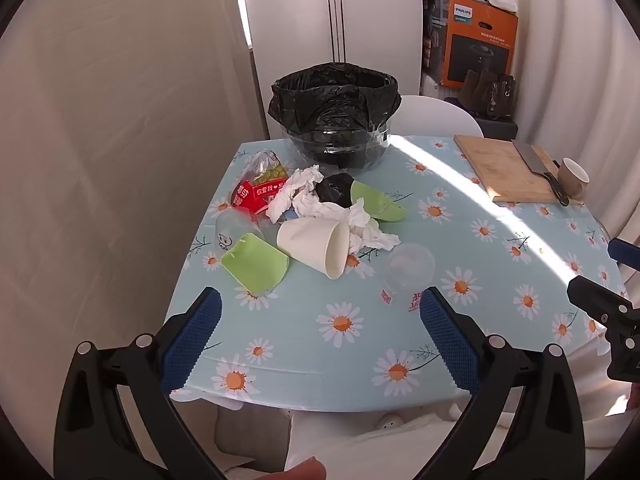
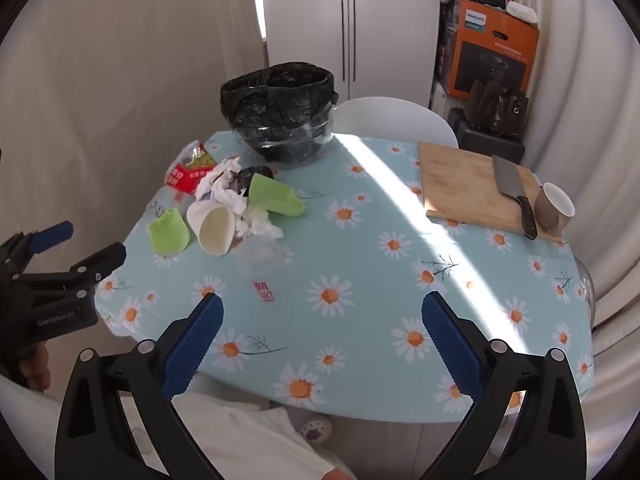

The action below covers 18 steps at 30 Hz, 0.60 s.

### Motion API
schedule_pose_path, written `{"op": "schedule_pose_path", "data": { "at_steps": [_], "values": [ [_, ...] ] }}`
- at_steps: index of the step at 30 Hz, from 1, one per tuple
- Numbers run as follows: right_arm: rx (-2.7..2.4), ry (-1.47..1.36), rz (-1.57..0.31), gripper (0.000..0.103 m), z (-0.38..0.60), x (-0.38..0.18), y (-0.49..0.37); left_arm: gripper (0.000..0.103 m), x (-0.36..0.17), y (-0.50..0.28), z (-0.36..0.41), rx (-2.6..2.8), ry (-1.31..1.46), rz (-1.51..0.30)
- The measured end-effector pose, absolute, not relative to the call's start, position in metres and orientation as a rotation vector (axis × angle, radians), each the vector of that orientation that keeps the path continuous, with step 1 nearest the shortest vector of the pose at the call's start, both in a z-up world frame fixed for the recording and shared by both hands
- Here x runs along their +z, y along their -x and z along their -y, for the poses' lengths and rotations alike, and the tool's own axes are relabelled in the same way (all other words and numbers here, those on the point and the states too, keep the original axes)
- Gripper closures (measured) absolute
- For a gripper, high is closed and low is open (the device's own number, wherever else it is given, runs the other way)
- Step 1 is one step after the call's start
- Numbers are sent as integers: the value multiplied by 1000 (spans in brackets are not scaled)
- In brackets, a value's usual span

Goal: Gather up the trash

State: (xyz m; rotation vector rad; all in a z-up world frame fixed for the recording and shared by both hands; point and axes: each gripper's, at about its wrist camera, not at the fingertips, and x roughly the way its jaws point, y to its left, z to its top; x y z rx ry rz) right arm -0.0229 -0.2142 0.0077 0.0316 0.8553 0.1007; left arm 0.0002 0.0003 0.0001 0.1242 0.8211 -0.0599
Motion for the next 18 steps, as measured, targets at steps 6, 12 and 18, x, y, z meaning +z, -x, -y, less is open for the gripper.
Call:
{"op": "schedule_pose_path", "data": {
  "at_steps": [6, 12, 18],
  "values": [
    [98, -21, -845, 8, 210, 8, 29, 6, 3, -3, -3, -55, -115, -821],
    [103, -21, -847, 8, 209, 9, 28, 6, 2, 0, -2, -52, -119, -804],
    [108, -21, -848, 8, 211, 8, 27, 6, 2, 0, 4, -62, -126, -801]
  ]
}}
